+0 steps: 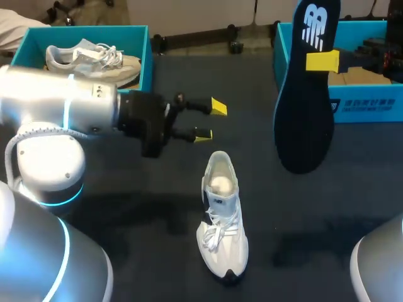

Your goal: Take the shoe out of the shoebox, open the shoe tongue, remove and reinsert the insole, then place the shoe into the shoebox

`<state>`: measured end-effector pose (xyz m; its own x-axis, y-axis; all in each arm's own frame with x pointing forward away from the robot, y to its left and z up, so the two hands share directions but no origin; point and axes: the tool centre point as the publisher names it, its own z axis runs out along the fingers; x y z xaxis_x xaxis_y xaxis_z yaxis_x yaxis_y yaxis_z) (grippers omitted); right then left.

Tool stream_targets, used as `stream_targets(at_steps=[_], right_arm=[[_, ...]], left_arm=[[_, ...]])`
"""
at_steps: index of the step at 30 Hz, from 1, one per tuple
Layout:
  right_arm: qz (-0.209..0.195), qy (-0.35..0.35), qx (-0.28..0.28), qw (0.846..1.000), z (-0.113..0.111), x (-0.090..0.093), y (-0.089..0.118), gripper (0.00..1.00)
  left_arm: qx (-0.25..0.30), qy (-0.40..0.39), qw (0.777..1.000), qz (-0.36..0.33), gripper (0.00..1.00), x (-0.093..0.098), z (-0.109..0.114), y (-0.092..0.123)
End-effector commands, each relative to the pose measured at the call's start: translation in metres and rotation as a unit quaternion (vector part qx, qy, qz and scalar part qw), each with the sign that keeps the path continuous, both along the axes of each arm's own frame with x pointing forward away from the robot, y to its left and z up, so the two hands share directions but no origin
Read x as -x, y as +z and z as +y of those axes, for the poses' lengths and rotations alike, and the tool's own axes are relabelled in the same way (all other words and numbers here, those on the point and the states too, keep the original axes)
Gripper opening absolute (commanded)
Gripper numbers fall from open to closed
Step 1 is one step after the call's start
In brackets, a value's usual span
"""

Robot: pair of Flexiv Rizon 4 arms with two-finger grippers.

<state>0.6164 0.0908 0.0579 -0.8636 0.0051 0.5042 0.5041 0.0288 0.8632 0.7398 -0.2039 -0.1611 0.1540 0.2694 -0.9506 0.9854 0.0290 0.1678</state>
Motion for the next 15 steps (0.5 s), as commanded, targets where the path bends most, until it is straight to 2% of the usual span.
stream_targets(at_steps=[1,7,14,15], right_arm=[[0.000,0.002,0.001,1.000,0.002,-0.003,0.000,0.00],[0.000,0.002,0.001,1.000,0.002,-0.003,0.000,0.00],[0.000,0.002,0.001,1.000,0.002,-0.003,0.000,0.00],[0.023,0.007,0.015,1.000,0.003,-0.009,-0.004,0.00]], left_arm=[[0.051,-0.005,0.999,-0.009,1.00,0.001,0.002,0.006],[0.076,-0.008,0.997,-0.023,1.00,-0.002,0.002,0.024],[0.082,-0.013,0.996,-0.032,1.00,-0.002,-0.001,0.034],[0.082,-0.014,0.996,-0.033,1.00,-0.002,-0.002,0.035]])
